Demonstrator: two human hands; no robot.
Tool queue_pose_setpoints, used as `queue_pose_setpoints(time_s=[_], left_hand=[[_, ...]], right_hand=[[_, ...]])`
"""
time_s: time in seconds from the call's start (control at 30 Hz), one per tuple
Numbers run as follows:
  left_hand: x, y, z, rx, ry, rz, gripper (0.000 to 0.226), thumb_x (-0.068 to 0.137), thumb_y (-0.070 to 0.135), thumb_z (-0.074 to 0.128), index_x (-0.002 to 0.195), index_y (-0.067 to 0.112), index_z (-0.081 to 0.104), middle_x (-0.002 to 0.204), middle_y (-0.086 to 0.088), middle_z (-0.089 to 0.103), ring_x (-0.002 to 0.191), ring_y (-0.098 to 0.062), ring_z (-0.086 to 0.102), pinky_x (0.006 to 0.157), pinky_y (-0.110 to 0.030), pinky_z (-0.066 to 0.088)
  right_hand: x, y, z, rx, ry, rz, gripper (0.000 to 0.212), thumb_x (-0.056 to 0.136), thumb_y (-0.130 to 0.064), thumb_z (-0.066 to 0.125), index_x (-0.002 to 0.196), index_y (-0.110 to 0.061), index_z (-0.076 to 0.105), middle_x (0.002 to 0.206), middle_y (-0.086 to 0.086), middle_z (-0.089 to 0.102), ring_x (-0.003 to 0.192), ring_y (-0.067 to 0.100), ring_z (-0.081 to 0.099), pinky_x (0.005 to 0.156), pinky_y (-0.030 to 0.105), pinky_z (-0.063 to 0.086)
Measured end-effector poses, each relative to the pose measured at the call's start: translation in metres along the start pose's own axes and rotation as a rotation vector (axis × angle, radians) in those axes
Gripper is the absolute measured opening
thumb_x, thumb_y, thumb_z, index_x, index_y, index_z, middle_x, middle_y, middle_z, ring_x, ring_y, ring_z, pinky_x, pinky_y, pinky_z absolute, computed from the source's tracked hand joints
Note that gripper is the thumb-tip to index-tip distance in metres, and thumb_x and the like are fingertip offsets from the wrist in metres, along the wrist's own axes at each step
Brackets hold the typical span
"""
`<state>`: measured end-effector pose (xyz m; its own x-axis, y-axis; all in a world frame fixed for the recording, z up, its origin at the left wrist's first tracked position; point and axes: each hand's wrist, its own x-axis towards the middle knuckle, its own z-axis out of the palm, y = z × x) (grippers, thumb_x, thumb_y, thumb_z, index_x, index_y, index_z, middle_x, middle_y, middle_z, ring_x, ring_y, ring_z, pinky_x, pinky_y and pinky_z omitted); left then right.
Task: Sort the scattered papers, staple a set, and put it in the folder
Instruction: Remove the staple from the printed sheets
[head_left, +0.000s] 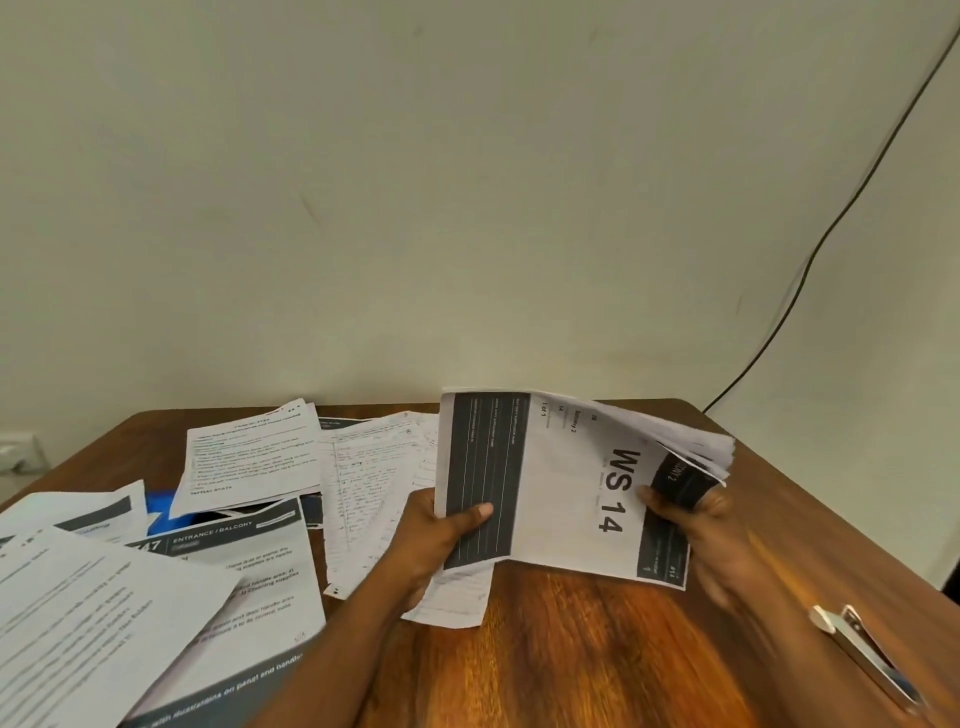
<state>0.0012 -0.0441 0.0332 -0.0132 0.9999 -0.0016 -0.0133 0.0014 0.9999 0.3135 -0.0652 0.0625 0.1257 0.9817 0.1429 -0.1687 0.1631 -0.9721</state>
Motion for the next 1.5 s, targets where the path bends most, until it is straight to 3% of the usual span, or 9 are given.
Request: queue_pose_setpoints(time_s=[0.17,0.23,0.33,0.47,0.67,0.83,1.07,1.33,1.5], left_hand=[[0.0,-0.009,0.0,0.1,0.061,0.055,0.033,0.089,0.033,0.078,0.12,0.023,0.068,0.109,0.002,0.077,0.099,-0.019,0.076,0.086,-0.035,0.064],[-0.002,-0.018,-0.001,0.108,0.055,0.046,0.03,0.091,0.025,0.077,0.119,0.019,0.069,0.107,0.001,0.078,0.099,-0.018,0.076,0.083,-0.031,0.064],[-0.003,-0.024,-0.001,0.12,0.058,0.027,0.036,0.09,0.023,0.079,0.123,0.014,0.068,0.11,-0.003,0.078,0.105,-0.022,0.075,0.091,-0.042,0.063],[-0.002,-0.017,0.0,0.191,0.135,0.064,0.03,0.092,0.03,0.076,0.117,0.019,0.064,0.103,0.002,0.073,0.096,-0.015,0.07,0.075,-0.024,0.057],[-0.003,-0.023,-0.005,0.166,0.121,0.044,0.03,0.093,0.022,0.076,0.121,0.013,0.07,0.109,-0.001,0.078,0.099,-0.018,0.076,0.086,-0.035,0.064],[-0.001,-0.018,-0.01,0.114,0.13,0.023,0.026,0.094,0.017,0.075,0.118,0.017,0.065,0.105,0.001,0.074,0.093,-0.013,0.073,0.071,-0.022,0.06],[-0.004,-0.013,-0.015,0.021,0.175,-0.091,0.025,0.092,0.009,0.076,0.112,0.013,0.062,0.102,-0.009,0.073,0.091,-0.023,0.073,0.07,-0.03,0.06],[-0.008,-0.012,-0.016,0.125,0.255,-0.164,0.037,0.087,0.001,0.079,0.12,0.004,0.062,0.093,-0.005,0.068,0.084,-0.019,0.067,0.063,-0.026,0.053],[-0.012,-0.014,-0.023,0.312,0.318,-0.178,0.038,0.089,0.007,0.079,0.123,0.001,0.063,0.101,-0.009,0.067,0.087,-0.021,0.063,0.065,-0.027,0.052]], right_hand=[[-0.003,0.004,0.004,-0.026,0.02,-0.016,0.08,0.054,-0.036,0.099,0.123,-0.013,0.065,0.112,0.015,0.078,0.098,0.036,0.077,0.079,0.054,0.065],[-0.005,0.013,0.006,-0.047,0.009,0.04,0.062,0.068,-0.022,0.09,0.123,-0.014,0.064,0.11,0.016,0.078,0.098,0.038,0.077,0.085,0.062,0.061],[-0.006,0.02,0.006,-0.084,0.021,0.105,0.059,0.07,-0.012,0.084,0.124,-0.014,0.061,0.104,0.014,0.08,0.094,0.038,0.078,0.088,0.061,0.061],[0.001,0.016,0.006,-0.059,0.03,0.075,0.055,0.071,-0.011,0.084,0.121,-0.013,0.063,0.102,0.01,0.08,0.091,0.034,0.079,0.072,0.046,0.067],[0.0,0.034,0.013,-0.159,0.002,0.149,0.051,0.071,-0.015,0.085,0.117,-0.016,0.063,0.103,0.01,0.081,0.09,0.032,0.079,0.085,0.054,0.062],[0.005,0.029,0.005,-0.189,-0.056,0.18,0.043,0.082,-0.011,0.081,0.121,-0.008,0.063,0.108,0.012,0.08,0.098,0.032,0.078,0.09,0.055,0.061],[0.0,0.03,-0.003,-0.216,-0.109,0.408,0.03,0.09,0.001,0.073,0.119,0.001,0.065,0.103,0.026,0.077,0.073,0.027,0.077,0.052,0.029,0.063],[0.003,0.037,0.003,-0.095,0.073,0.487,0.02,0.082,0.014,0.076,0.098,0.012,0.064,0.1,0.037,0.073,0.053,0.023,0.072,0.045,0.027,0.06],[0.013,0.046,0.01,-0.123,0.102,0.524,0.035,0.08,0.016,0.077,0.112,0.019,0.063,0.097,0.036,0.074,0.057,0.028,0.074,0.046,0.029,0.061]])
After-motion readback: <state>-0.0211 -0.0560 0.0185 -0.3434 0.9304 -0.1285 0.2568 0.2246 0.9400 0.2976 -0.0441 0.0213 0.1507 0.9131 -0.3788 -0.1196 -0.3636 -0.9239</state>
